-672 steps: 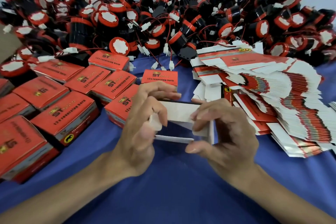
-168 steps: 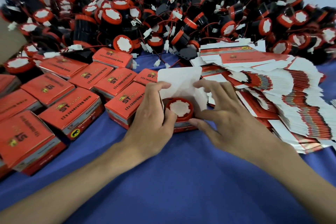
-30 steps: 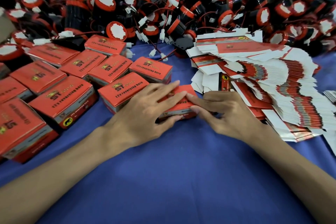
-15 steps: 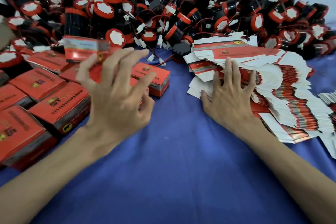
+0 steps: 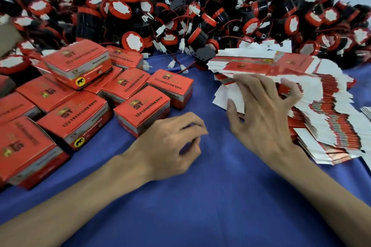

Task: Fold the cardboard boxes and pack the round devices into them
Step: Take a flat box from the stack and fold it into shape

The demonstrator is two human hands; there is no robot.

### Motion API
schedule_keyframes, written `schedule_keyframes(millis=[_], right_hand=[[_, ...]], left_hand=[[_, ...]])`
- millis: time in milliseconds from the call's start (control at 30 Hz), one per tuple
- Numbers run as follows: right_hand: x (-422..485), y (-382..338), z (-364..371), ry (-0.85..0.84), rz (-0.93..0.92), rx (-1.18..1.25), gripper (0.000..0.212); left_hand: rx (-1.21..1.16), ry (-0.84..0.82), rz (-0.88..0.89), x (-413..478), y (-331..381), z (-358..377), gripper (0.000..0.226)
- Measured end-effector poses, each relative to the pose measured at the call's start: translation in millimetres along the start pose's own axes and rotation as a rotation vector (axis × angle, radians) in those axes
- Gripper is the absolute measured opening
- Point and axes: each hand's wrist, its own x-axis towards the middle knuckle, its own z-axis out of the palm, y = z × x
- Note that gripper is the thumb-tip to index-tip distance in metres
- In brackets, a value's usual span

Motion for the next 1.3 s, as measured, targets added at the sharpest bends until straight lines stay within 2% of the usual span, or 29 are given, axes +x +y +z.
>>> schedule_keyframes(millis=[100, 167, 267, 333, 433, 533, 633, 667, 767, 800, 867, 967, 1067, 1133, 1300], right_hand=[[-2, -16, -7, 0.201, -0.199, 0.164, 0.017], [-2, -21, -9, 0.219, -0.258, 0.219, 0.017], [0, -15, -13, 0.216, -0.23, 0.228, 0.018], [2, -11, -15, 0.18, -0.183, 0.223, 0.017], [-1, -12, -12, 0.025, -0.112, 0.134, 0.008], [-1, 0, -4, -0.123, -0.063, 0.05, 0.025], [2, 18, -1, -0.201, -0.006, -0.024, 0.015], [1, 20, 0, -0.259, 0.039, -0.053, 0.021], [-4, 22, 6, -0.521, 0.173, -0.121, 0.069], [-3, 22, 7, -0.564, 0.198, -0.13, 0.079], [-2, 20, 7, -0.561, 0.211, -0.124, 0.086], [1, 17, 4, -0.471, 0.184, -0.094, 0.074], [-1, 9, 3, -0.494, 0.18, -0.118, 0.063], [-1, 7, 3, -0.493, 0.176, -0.119, 0.059], [-1, 3, 0, -0.4, 0.168, -0.078, 0.041]], left_hand=[[-0.114, -0.015, -0.26, 1, -3, 2, 0.026], [-0.198, 0.004, -0.397, 3, -6, 4, 0.032], [-0.293, -0.002, -0.481, 4, -8, 5, 0.04], [-0.313, -0.023, -0.499, 5, -8, 5, 0.042], [-0.315, -0.04, -0.498, 4, -8, 6, 0.043], [-0.32, -0.056, -0.487, 3, -9, 6, 0.045], [-0.325, -0.05, -0.457, 3, -11, 8, 0.048], [-0.329, -0.042, -0.459, 3, -12, 8, 0.048], [-0.378, -0.005, -0.47, 2, -12, 9, 0.049], [-0.406, 0.013, -0.475, 2, -12, 8, 0.049], [-0.491, 0.074, -0.459, 3, -9, 6, 0.05], [-0.603, 0.143, -0.465, 7, -4, 3, 0.067], [-0.6, 0.087, -0.585, 17, -6, 9, 0.085], [-0.567, 0.062, -0.688, 33, -8, 15, 0.082], [-0.591, 0.127, -0.817, 101, -16, 31, 0.062]])
